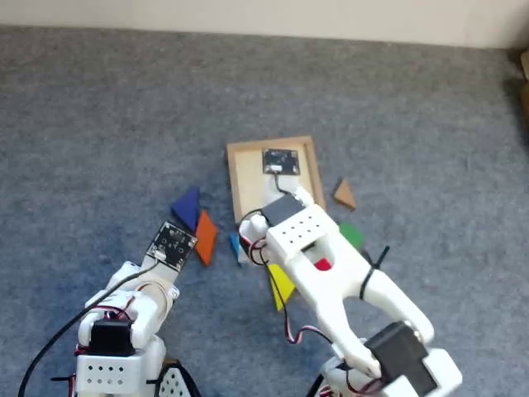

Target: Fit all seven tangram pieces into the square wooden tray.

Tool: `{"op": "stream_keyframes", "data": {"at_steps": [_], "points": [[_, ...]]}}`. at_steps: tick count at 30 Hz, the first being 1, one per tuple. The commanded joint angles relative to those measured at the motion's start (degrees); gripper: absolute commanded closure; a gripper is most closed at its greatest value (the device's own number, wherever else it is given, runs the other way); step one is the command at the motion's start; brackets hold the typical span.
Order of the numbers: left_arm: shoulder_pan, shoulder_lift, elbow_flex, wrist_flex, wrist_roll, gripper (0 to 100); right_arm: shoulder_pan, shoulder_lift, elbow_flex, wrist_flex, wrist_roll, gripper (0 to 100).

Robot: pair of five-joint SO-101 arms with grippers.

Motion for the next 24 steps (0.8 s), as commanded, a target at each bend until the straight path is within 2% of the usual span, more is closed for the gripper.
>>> {"op": "stream_keyframes", "data": {"at_steps": [1,6,11,15,24], "points": [[-0.40,-1.27,1.27,0.18,-0.44,99,1.01,4.79,-0.04,-3.74,0.79,71.4],[-0.40,-1.27,1.27,0.18,-0.44,99,1.19,11.21,-0.04,-5.85,0.79,71.4],[-0.40,-1.27,1.27,0.18,-0.44,99,6.73,13.93,2.24,-5.49,1.49,71.4],[-0.40,-1.27,1.27,0.18,-0.44,99,10.07,11.21,5.49,-5.32,6.77,71.4],[-0.40,-1.27,1.27,0.18,-0.44,99,8.66,3.65,7.78,-6.64,4.13,71.4]]}}
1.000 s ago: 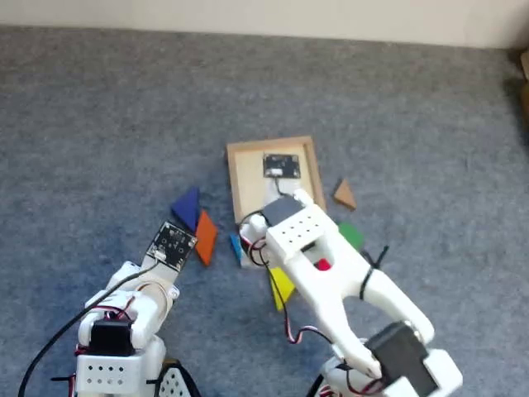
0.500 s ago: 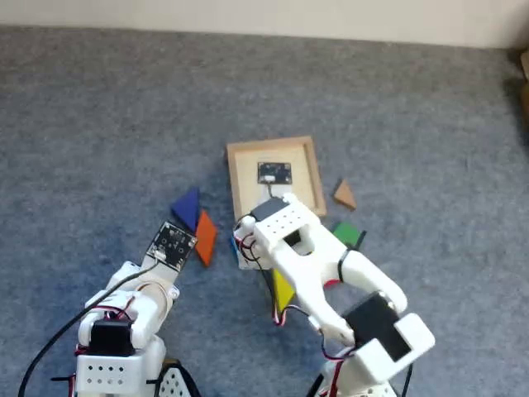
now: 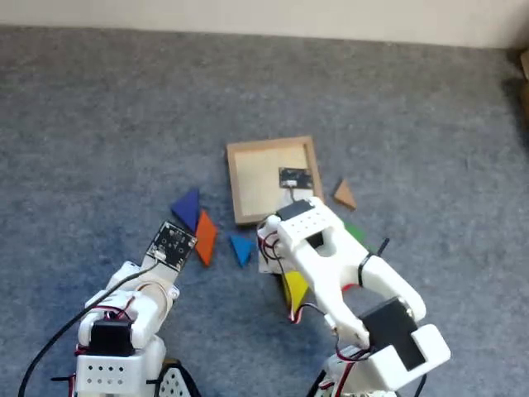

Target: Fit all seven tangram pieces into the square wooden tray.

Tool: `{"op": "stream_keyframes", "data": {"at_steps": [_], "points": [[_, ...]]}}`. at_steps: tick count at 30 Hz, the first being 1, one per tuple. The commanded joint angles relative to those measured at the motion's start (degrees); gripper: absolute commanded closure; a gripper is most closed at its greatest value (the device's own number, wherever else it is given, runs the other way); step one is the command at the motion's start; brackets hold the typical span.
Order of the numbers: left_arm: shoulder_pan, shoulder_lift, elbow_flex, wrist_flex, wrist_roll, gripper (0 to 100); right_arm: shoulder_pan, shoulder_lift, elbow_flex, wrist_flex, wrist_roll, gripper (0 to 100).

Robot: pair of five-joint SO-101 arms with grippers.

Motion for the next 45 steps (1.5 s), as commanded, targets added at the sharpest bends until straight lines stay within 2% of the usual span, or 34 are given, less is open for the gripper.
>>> {"op": "stream_keyframes", "data": {"at_steps": [1,6,12,19,24,28,35,45], "points": [[-0.40,-1.27,1.27,0.18,-0.44,99,0.04,-2.77,0.22,-2.59,-2.29,71.4],[-0.40,-1.27,1.27,0.18,-0.44,99,-2.68,-2.68,0.48,-10.33,-5.71,71.1],[-0.40,-1.27,1.27,0.18,-0.44,99,-2.68,-2.24,0.22,-10.51,-5.98,71.0],[-0.40,-1.27,1.27,0.18,-0.44,99,-2.59,4.97,0.04,-13.58,-5.45,71.4],[-0.40,-1.27,1.27,0.18,-0.44,99,-2.51,1.63,0.48,-13.67,-5.36,80.5],[-0.40,-1.27,1.27,0.18,-0.44,99,-2.51,-4.18,1.27,-13.41,-0.88,85.3],[-0.40,-1.27,1.27,0.18,-0.44,99,-1.54,-12.79,7.25,-13.76,2.29,93.3],[-0.40,-1.27,1.27,0.18,-0.44,99,-1.54,-17.54,10.07,-13.49,2.64,99.3]]}}
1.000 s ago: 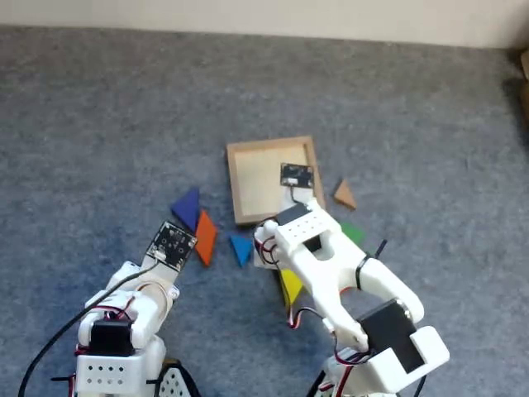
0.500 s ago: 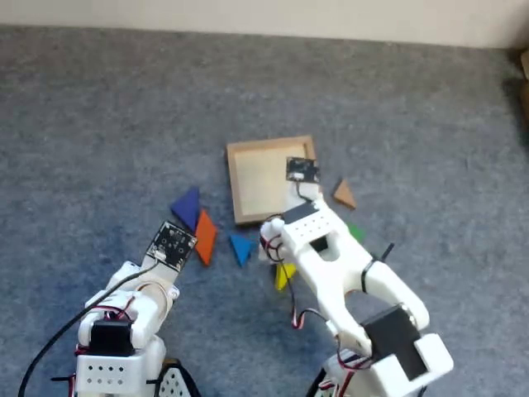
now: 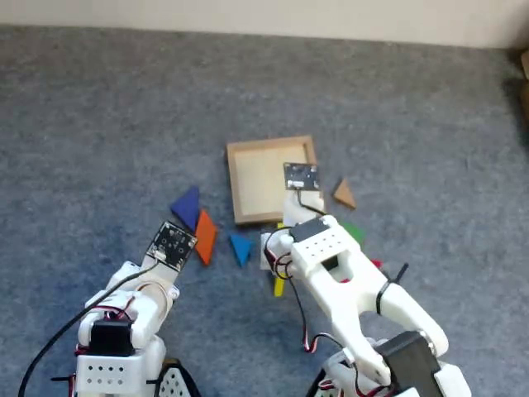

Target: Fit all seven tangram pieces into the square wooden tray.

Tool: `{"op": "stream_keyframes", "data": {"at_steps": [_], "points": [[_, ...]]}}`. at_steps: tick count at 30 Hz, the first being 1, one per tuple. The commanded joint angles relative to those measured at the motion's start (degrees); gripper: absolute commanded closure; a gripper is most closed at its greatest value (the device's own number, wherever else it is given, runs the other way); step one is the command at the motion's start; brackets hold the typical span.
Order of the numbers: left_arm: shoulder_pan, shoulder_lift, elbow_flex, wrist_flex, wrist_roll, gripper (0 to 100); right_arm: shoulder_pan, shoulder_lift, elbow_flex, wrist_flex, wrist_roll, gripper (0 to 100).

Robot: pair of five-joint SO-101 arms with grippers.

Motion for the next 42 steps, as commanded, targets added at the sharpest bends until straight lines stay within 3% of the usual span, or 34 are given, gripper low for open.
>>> {"op": "stream_keyframes", "data": {"at_steps": [1,4,12,27,35,42], "points": [[-0.40,-1.27,1.27,0.18,-0.44,99,0.13,-5.32,-0.22,-0.84,0.88,99.3],[-0.40,-1.27,1.27,0.18,-0.44,99,0.13,-9.45,-0.57,0.31,1.41,99.3],[-0.40,-1.27,1.27,0.18,-0.44,99,3.91,-15.25,-6.11,1.10,11.78,99.4],[-0.40,-1.27,1.27,0.18,-0.44,99,3.82,25.45,-48.75,1.10,14.59,99.4],[-0.40,-1.27,1.27,0.18,-0.44,99,3.56,36.26,-58.07,1.54,14.59,98.8],[-0.40,-1.27,1.27,0.18,-0.44,99,2.51,38.11,-58.42,6.99,14.24,82.0]]}}
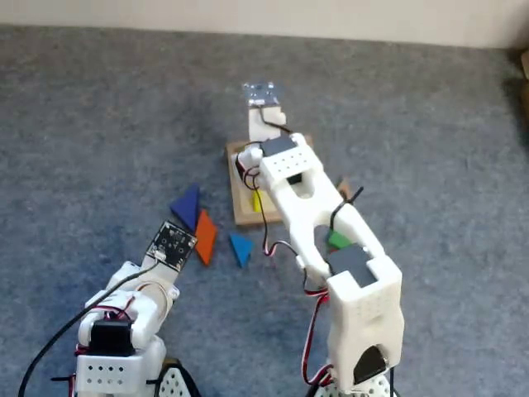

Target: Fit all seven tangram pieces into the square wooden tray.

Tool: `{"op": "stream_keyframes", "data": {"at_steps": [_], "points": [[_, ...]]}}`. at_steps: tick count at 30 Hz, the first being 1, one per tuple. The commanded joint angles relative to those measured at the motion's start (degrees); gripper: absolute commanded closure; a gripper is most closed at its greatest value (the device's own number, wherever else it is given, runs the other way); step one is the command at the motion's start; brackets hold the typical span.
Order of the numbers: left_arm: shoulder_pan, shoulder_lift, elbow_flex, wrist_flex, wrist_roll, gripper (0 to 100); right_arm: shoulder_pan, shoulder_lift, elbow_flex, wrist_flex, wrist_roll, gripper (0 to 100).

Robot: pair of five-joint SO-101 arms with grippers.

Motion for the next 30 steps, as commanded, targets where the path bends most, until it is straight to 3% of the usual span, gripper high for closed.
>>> {"op": "stream_keyframes", "data": {"at_steps": [1,21,30], "points": [[-0.40,-1.27,1.27,0.18,-0.44,99,-0.92,-1.36,-3.65,1.71,0.26,82.0],[-0.40,-1.27,1.27,0.18,-0.44,99,4.26,-1.80,-7.08,1.98,0.26,82.0],[-0.40,-1.27,1.27,0.18,-0.44,99,8.22,-1.63,-11.03,8.48,0.53,82.1]]}}
